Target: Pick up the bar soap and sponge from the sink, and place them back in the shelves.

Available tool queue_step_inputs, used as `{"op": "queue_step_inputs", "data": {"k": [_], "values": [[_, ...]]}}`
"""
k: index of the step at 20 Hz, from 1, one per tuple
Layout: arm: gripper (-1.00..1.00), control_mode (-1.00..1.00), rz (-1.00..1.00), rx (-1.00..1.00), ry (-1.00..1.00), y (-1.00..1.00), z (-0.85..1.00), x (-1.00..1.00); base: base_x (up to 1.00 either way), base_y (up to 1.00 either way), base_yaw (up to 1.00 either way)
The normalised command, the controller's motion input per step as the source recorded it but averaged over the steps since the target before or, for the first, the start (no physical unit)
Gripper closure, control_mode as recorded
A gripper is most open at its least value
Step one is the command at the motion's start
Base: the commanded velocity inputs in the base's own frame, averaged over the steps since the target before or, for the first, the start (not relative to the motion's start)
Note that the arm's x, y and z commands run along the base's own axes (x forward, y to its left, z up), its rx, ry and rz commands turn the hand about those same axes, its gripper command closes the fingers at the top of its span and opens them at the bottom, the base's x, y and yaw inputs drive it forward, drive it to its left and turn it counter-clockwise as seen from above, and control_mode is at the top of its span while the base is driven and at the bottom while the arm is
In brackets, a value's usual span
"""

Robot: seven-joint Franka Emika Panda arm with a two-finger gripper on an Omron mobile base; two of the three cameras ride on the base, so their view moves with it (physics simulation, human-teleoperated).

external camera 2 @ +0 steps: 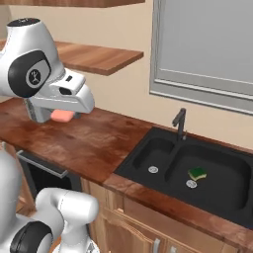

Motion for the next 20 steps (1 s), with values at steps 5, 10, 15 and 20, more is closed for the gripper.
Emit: {"op": "queue_step_inputs", "data": {"k": [5, 10, 15, 20], "values": [[1.0, 1.0, 0.0, 0.0, 0.0, 0.0, 0.0, 0.0, 0.1, 0.5, -0.28], [1.0, 1.0, 0.0, 0.0, 0.0, 0.0, 0.0, 0.0, 0.0, 0.63, -0.22], [1.0, 1.0, 0.0, 0.0, 0.0, 0.0, 0.0, 0.0, 0.12, 0.68, -0.19], [1.0, 1.0, 0.0, 0.0, 0.0, 0.0, 0.0, 0.0, 0.25, 0.57, -0.23]]}}
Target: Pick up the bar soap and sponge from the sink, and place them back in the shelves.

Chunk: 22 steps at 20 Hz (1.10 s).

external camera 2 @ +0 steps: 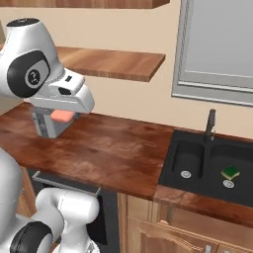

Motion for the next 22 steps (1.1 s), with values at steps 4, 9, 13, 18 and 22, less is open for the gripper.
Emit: {"op": "queue_step_inputs", "data": {"k": [4, 9, 13, 18, 22], "values": [[1.0, 1.0, 0.0, 0.0, 0.0, 0.0, 0.0, 0.0, 0.29, 0.4, -0.26], [1.0, 1.0, 0.0, 0.0, 0.0, 0.0, 0.0, 0.0, 0.32, 0.37, -0.27], [1.0, 1.0, 0.0, 0.0, 0.0, 0.0, 0.0, 0.0, 0.43, 0.36, -0.23], [1.0, 1.0, 0.0, 0.0, 0.0, 0.0, 0.0, 0.0, 0.5, 0.3, -0.17], [1.0, 1.0, 0.0, 0.0, 0.0, 0.0, 0.0, 0.0, 0.47, 0.23, -0.11]]}}
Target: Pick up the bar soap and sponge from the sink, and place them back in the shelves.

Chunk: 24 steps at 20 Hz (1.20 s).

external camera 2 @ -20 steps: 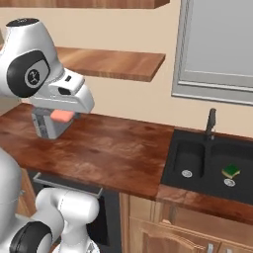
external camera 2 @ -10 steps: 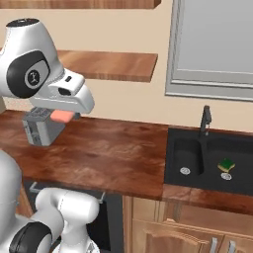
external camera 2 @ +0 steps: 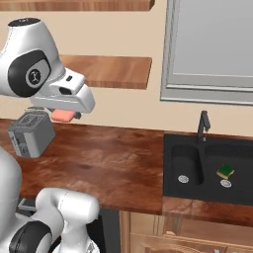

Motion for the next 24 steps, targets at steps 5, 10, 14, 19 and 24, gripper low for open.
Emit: {"op": "queue_step_inputs", "data": {"k": [5, 10, 14, 19, 24], "values": [[1.0, 1.0, 0.0, 0.0, 0.0, 0.0, 0.0, 0.0, 0.21, 0.07, -0.02], [1.0, 1.0, 0.0, 0.0, 0.0, 0.0, 0.0, 0.0, 0.0, 0.0, 0.0], [1.0, 1.0, 0.0, 0.0, 0.0, 0.0, 0.0, 0.0, 0.0, 0.0, 0.0], [1.0, 1.0, 0.0, 0.0, 0.0, 0.0, 0.0, 0.0, 0.0, 0.0, 0.0], [1.0, 1.0, 0.0, 0.0, 0.0, 0.0, 0.0, 0.0, 0.0, 0.0, 0.0]]}}
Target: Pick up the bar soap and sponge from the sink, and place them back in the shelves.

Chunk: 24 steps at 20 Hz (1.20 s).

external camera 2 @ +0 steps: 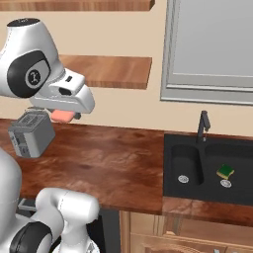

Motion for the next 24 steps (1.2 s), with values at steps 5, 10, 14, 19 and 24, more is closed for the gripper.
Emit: {"op": "queue_step_inputs", "data": {"k": [5, 10, 14, 19, 24], "values": [[1.0, 1.0, 0.0, 0.0, 0.0, 0.0, 0.0, 0.0, 0.0, 0.0, 0.0], [1.0, -1.0, 0.0, 0.0, -0.05, 0.0, 0.0, 0.0, 0.0, 0.0, 0.0], [1.0, -1.0, 0.03, -0.02, -0.34, 0.02, 0.0, -0.01, 0.0, 0.0, 0.0], [1.0, -1.0, 0.04, 0.0, -0.36, 0.0, 0.0, -0.01, 0.0, 0.0, 0.0], [1.0, -1.0, 0.01, 0.0, -0.21, 0.0, 0.09, 0.02, 0.0, 0.0, 0.0]]}}
